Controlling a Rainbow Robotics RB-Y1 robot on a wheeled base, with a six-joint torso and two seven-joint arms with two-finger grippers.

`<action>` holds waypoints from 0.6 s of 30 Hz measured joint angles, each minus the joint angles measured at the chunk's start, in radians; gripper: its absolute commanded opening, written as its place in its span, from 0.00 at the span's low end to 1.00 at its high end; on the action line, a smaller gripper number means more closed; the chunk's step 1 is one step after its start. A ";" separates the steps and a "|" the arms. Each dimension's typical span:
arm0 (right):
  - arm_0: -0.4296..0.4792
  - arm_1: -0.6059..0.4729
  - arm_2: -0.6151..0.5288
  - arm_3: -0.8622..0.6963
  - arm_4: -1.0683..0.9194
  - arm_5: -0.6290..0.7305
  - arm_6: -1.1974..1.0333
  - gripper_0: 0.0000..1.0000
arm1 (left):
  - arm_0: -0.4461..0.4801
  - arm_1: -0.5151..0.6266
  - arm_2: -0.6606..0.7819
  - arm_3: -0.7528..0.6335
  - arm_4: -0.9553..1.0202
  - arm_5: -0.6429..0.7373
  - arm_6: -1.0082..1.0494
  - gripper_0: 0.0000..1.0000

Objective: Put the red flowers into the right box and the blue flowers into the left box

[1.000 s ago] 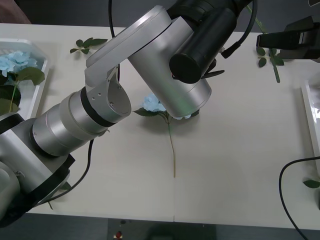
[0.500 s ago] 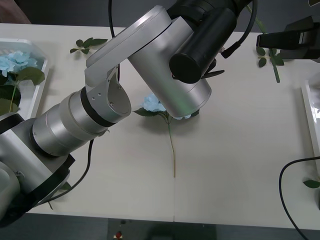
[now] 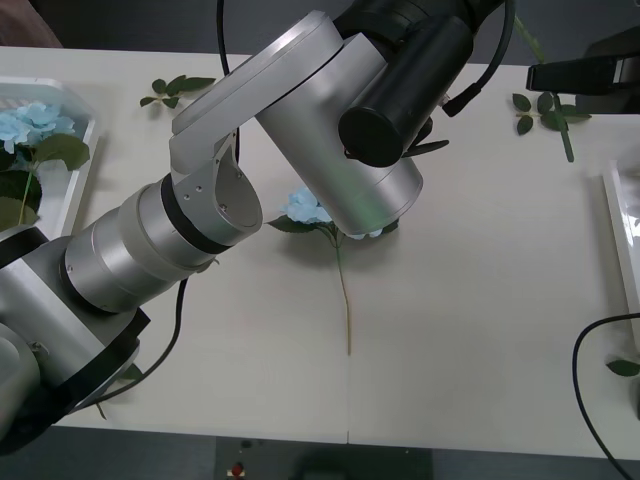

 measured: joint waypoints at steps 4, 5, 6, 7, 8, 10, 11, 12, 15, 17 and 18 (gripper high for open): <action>0.002 -0.038 -0.024 0.002 0.000 0.000 -0.015 0.00 | 0.000 0.000 0.000 0.000 0.000 0.000 0.000 1.00; 0.004 -0.048 -0.032 0.003 0.000 0.000 -0.020 0.00 | 0.000 0.000 0.000 0.000 0.000 0.000 0.000 1.00; 0.009 -0.057 -0.040 0.006 0.000 0.000 -0.022 0.00 | 0.000 0.000 0.000 0.000 0.000 0.000 0.000 1.00; 0.016 -0.067 -0.048 0.010 0.000 0.000 -0.022 0.00 | 0.000 0.000 0.000 0.000 0.000 0.000 0.000 1.00; 0.025 -0.077 -0.056 0.014 0.000 0.000 -0.022 0.00 | 0.000 0.000 0.000 0.000 0.000 0.000 0.000 1.00; 0.047 -0.097 -0.069 0.026 0.000 0.000 -0.022 0.00 | 0.000 0.000 0.000 0.000 0.000 0.000 0.000 1.00; 0.060 -0.109 -0.075 0.034 0.000 0.000 -0.022 0.00 | 0.001 0.000 0.000 0.000 0.000 0.000 0.000 1.00; 0.073 -0.120 -0.080 0.042 0.000 0.000 -0.022 0.00 | 0.001 0.000 0.000 0.000 0.000 0.000 0.000 1.00; 0.116 -0.157 -0.091 0.066 0.000 0.000 -0.022 0.00 | 0.001 0.006 0.000 0.000 0.000 -0.001 0.000 1.00; 0.143 -0.182 -0.096 0.080 0.003 0.000 -0.022 0.00 | 0.001 0.019 0.000 -0.006 0.011 -0.005 -0.002 1.00; 0.157 -0.196 -0.098 0.088 0.009 0.000 -0.022 0.00 | 0.002 0.030 0.000 -0.016 0.036 -0.007 -0.007 1.00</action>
